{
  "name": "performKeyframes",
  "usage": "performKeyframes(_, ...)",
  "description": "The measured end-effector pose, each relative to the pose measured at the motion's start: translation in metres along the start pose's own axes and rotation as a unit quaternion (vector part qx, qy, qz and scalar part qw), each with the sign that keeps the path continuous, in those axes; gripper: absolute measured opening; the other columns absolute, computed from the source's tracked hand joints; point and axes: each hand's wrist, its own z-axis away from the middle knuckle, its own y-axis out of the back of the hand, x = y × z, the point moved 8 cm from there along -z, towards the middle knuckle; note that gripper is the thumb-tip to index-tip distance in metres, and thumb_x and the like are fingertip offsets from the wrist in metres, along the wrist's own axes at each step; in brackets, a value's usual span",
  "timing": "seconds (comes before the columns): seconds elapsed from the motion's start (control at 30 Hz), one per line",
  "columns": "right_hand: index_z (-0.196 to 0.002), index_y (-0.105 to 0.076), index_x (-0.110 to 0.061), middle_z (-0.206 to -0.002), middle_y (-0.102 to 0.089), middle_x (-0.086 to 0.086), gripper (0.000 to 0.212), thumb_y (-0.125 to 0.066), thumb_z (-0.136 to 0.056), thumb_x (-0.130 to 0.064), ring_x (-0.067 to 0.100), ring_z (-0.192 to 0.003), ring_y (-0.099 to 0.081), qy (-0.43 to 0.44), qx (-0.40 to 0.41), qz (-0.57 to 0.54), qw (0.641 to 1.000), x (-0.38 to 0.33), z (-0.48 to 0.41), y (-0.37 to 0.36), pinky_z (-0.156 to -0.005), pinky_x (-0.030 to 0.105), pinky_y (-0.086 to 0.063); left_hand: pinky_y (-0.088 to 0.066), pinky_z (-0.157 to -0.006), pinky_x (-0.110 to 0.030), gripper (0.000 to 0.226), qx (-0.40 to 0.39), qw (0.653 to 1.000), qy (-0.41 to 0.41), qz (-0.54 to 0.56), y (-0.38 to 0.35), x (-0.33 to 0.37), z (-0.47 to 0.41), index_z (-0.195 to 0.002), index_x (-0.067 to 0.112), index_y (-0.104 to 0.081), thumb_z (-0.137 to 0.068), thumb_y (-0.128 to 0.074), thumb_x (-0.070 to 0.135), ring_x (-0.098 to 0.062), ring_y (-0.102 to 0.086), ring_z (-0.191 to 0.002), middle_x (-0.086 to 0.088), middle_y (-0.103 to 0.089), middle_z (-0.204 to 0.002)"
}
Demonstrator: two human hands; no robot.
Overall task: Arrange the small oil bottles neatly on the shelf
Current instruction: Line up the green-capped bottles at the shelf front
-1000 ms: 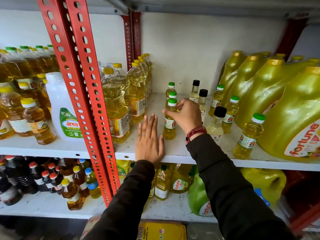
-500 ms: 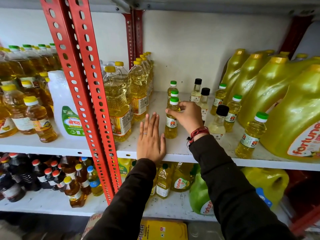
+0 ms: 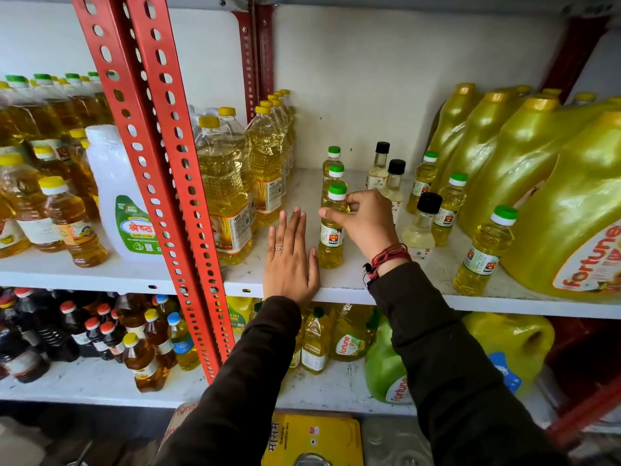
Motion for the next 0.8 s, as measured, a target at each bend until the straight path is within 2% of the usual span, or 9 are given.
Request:
performKeyframes(0.23,-0.103,-0.079,-0.013,-0.102,-0.079,0.006,0.038,-0.085,-0.075,-0.037,0.019,-0.095,-0.073,0.026,0.006,0.007,1.0,-0.013,0.036,0.013,-0.088,0.038,-0.059,0.01,-0.13,-0.036,0.069,-0.002,1.0,0.002,0.006,0.001,0.0,0.0,-0.163,0.005,-0.019,-0.101,-0.023,0.034,-0.025,-0.002,-0.161,-0.01,-0.013,-0.173)
performKeyframes(0.47,-0.102,-0.079,-0.013,-0.1,-0.079,0.007,0.037,-0.084,-0.076,-0.039,0.024,-0.097,-0.072,0.029,0.014,0.019,0.999,-0.017,0.049,0.02,-0.089,0.044,-0.059,0.011,-0.129,-0.035,0.069,-0.005,1.0,0.006,0.004,0.0,-0.001,-0.001,-0.164,0.006,-0.018,-0.101,-0.025,0.035,-0.025,-0.001,-0.161,-0.01,-0.012,-0.173)
performKeyframes(0.8,-0.105,-0.078,-0.014,-0.101,-0.08,0.006,0.04,-0.085,-0.075,-0.039,0.022,-0.094,-0.073,0.027,0.014,0.015,0.999,-0.018,0.05,0.021,-0.088,0.043,-0.06,0.009,-0.13,-0.037,0.071,-0.013,1.0,0.012,0.004,0.002,0.0,0.0,-0.164,0.006,-0.017,-0.101,-0.021,0.037,-0.023,0.001,-0.161,-0.009,-0.011,-0.173)
